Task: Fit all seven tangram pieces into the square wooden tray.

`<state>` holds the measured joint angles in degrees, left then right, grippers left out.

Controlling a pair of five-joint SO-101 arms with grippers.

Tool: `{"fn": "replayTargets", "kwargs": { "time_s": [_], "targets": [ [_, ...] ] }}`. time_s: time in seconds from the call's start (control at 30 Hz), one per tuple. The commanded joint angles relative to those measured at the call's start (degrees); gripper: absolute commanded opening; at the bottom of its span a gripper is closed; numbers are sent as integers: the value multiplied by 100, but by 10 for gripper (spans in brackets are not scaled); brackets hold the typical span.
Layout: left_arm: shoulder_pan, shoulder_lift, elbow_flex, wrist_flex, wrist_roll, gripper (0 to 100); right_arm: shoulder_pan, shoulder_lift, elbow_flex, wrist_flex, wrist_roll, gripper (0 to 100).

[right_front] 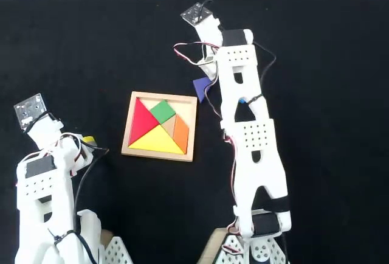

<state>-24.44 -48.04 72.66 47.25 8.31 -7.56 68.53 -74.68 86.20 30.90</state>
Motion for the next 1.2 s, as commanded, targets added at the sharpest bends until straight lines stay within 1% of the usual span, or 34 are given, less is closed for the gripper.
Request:
{"fn": "replayTargets", "kwargs": {
  "time_s": [0.0,0.07,0.17,0.27,0.37,0.57,0.67,0.73,0.83,0.93,1.07,1.17],
  "targets": [
    [-31,-141,-48,-70,18,256,-44,-84,-4,149,79,11],
    [-31,-141,-48,-70,18,256,-26,-57,4,281,132,11],
    [-31,-141,-48,-70,18,256,-26,180,-13,448,624,11],
    [-31,-141,-48,-70,18,256,-44,338,-57,897,1073,11],
    [-31,-141,-48,-70,18,256,0,330,-189,1451,1275,11],
    [-31,-141,-48,-70,18,256,378,303,-57,1512,1354,11],
    [-31,-141,-48,-70,18,256,501,13,523,1512,1741,11],
    [-31,-141,-48,-70,18,256,501,-444,910,1512,1802,11],
    [-31,-141,-57,-70,18,256,448,-1262,1095,1415,1705,11],
    [-31,-141,-66,-70,18,256,360,-1789,1042,1011,1248,11],
    [-31,-141,-66,-70,18,256,35,-1877,1077,360,448,11],
    [-31,-141,-57,-70,18,256,-352,-1754,1051,237,281,11]
  ]
}}
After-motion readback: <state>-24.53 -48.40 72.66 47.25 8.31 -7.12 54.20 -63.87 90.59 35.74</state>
